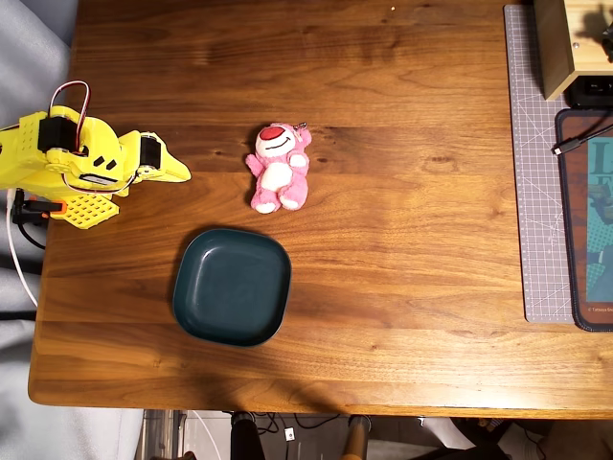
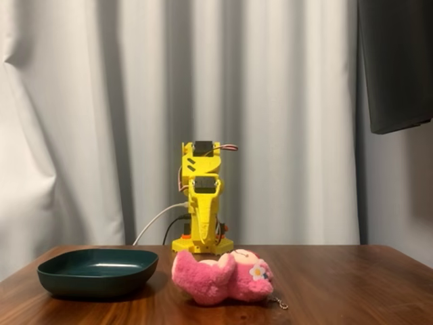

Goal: Grasp a strawberry bear and put it in the bin.

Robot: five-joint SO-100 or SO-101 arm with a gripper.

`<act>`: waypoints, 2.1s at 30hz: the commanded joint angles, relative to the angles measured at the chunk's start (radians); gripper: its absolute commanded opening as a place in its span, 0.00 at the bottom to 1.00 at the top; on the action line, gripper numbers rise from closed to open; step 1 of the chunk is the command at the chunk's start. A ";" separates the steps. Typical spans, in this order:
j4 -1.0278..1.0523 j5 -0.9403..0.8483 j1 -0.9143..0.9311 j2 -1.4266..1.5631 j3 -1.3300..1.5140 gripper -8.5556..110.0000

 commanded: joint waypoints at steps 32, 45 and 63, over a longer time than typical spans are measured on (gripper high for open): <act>-0.003 -0.058 0.006 0.025 -0.021 0.07; -0.101 -0.117 -0.011 -0.222 -0.244 0.10; 0.011 -0.114 -0.140 -1.253 -0.882 0.18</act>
